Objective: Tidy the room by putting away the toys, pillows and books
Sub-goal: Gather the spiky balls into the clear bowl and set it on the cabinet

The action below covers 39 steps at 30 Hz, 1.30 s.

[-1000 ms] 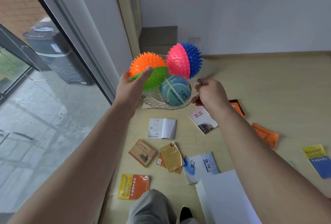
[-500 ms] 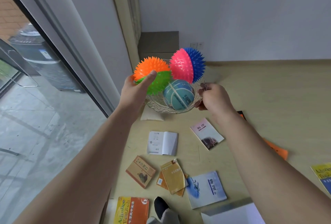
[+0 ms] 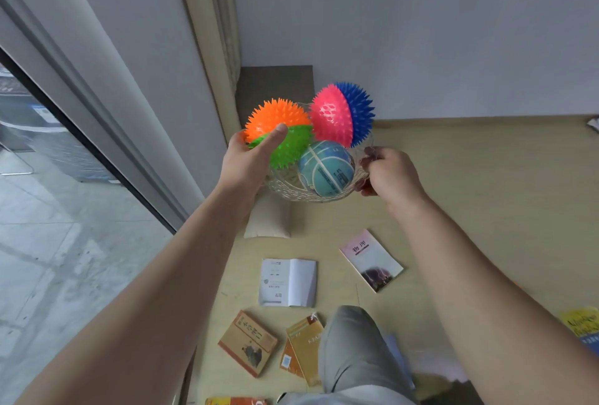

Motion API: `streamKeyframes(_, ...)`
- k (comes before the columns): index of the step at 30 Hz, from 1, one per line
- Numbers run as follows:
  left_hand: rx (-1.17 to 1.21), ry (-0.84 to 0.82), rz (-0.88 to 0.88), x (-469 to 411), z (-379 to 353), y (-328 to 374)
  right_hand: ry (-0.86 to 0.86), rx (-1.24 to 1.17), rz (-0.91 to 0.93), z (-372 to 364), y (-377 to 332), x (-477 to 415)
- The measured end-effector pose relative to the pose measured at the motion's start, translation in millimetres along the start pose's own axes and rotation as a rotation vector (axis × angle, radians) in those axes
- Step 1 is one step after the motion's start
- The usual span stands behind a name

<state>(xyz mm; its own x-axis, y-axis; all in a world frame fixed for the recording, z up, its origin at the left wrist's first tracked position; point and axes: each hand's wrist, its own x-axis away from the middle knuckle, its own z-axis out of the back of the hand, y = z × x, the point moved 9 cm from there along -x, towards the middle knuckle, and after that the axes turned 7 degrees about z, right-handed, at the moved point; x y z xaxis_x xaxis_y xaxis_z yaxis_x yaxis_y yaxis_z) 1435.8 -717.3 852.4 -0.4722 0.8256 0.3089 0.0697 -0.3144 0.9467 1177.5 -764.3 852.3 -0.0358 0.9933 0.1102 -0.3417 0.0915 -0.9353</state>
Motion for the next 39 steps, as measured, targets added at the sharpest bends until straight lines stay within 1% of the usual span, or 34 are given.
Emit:
streamKeyframes(5,0.001,-0.016,-0.024,-44.7,-19.7,17.1,0.025,-0.02,-0.005,-4.5,-3.4,-55.7)
streamKeyframes(9,-0.035,-0.026,-0.023,-97.8,-44.4,31.6,0.018,-0.058,-0.02,-8.1,-0.2,-115.8)
streamKeyframes(12,-0.026,-0.021,-0.035,-148.9,-72.9,48.0,0.013,-0.072,-0.011,-4.8,-0.6,-179.3)
streamKeyframes(18,-0.004,0.057,-0.01,-261.2,-136.0,85.8,-0.037,-0.071,-0.041,3.8,-2.9,-325.6)
streamKeyframes(21,0.016,0.089,-0.009,-303.3,-159.6,112.2,-0.072,-0.118,-0.092,7.6,-14.1,-385.2)
streamKeyframes(23,0.027,0.106,-0.025,-328.6,-171.7,132.0,-0.099,-0.107,-0.08,9.0,-27.5,-422.4)
streamKeyframes(29,0.035,0.151,-0.022,-387.7,-189.8,169.2,-0.141,-0.123,-0.079,2.8,-50.2,-501.3)
streamKeyframes(32,0.03,0.147,-0.027,-419.1,-198.7,185.0,-0.145,-0.119,-0.076,-2.3,-55.0,-537.5)
streamKeyframes(39,0.052,0.173,-0.05,-514.0,-204.1,205.2,-0.175,-0.106,-0.066,-40.3,-67.6,-630.4)
